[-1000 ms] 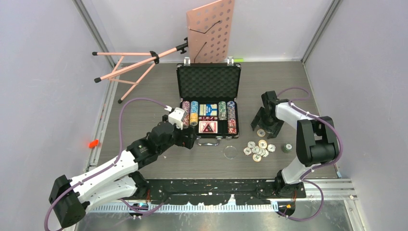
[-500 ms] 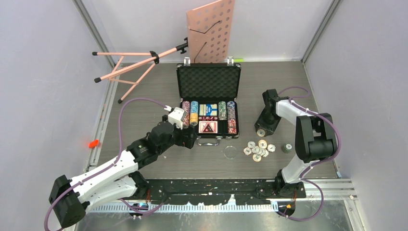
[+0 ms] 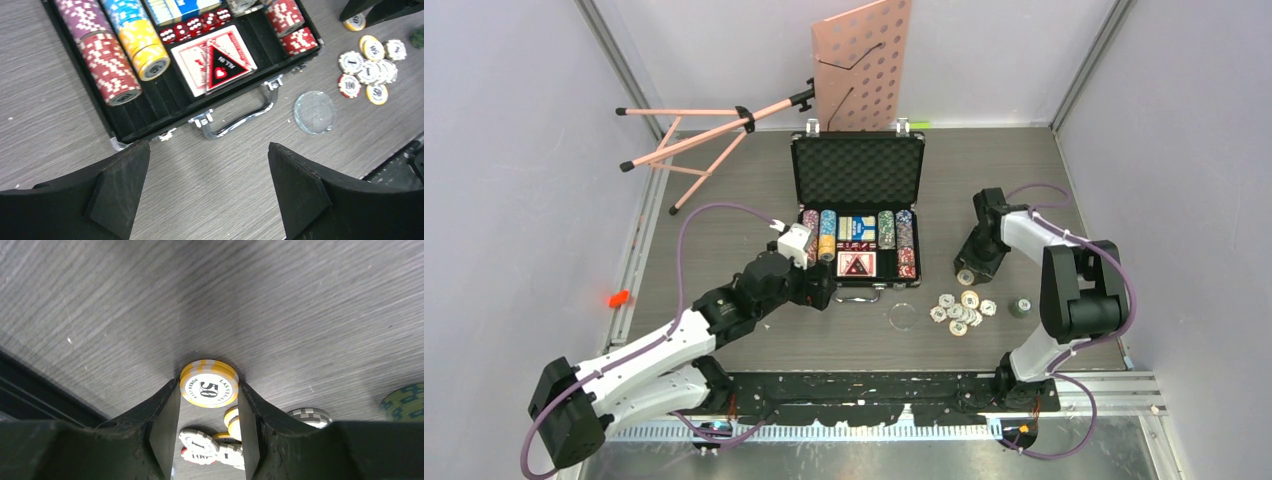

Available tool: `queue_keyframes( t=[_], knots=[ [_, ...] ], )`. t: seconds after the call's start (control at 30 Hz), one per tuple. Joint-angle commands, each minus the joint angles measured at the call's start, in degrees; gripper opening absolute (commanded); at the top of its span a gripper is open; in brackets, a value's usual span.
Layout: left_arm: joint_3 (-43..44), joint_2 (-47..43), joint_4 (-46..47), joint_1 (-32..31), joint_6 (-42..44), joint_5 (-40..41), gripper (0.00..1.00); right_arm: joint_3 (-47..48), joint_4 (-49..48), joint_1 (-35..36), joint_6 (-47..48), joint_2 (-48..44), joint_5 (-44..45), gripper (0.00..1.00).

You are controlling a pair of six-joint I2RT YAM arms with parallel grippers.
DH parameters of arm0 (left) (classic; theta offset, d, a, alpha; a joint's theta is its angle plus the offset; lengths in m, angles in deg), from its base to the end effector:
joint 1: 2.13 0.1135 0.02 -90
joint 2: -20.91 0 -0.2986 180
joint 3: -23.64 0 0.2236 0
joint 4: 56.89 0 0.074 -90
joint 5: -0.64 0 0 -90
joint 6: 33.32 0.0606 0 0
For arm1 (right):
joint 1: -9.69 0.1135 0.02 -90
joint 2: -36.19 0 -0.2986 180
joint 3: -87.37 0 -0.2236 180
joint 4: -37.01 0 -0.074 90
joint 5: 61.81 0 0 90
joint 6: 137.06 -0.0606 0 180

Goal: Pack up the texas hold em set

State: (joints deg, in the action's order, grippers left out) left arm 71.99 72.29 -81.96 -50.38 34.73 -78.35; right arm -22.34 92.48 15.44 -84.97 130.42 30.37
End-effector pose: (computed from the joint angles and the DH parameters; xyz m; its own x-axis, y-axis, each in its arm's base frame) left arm 0.1249 -0.1226 0.2721 -0.5227 0.0346 -0.8518 0.4580 0.8542 -0.2463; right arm 0.2700 0.0249 0.1883 -0.8289 0.5336 -0.1680 0.5274 0.8455 0.0834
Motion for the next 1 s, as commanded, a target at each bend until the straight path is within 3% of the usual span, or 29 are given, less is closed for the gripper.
queue_keyframes(
  t=[0.0, 0.3, 0.47, 0.7, 0.97],
  knots=[
    [0.8, 0.9, 8.1, 0.2, -3.4, -5.4, 0.89, -1.6, 1.6, 0.0, -2.7, -6.4, -4.3, 0.22],
    [-0.7, 7.8, 26.0, -2.0, -10.2, -13.7, 0.84, -0.9, 7.3, 0.0, -6.0, -20.6, -9.3, 0.20],
    [2.5, 15.4, 35.9, -8.2, -12.2, -9.4, 0.84, -1.5, 6.3, 1.8, -10.8, -26.6, -14.4, 0.20],
    [8.4, 28.4, 47.8, -9.4, -20.8, -12.1, 0.72, 1.4, 7.4, 7.0, -16.4, -31.0, -14.8, 0.20],
    [12.1, 35.0, 52.1, -9.5, -24.1, -12.4, 0.63, 1.2, 6.3, 9.1, -20.5, -33.6, -15.6, 0.18]
  ],
)
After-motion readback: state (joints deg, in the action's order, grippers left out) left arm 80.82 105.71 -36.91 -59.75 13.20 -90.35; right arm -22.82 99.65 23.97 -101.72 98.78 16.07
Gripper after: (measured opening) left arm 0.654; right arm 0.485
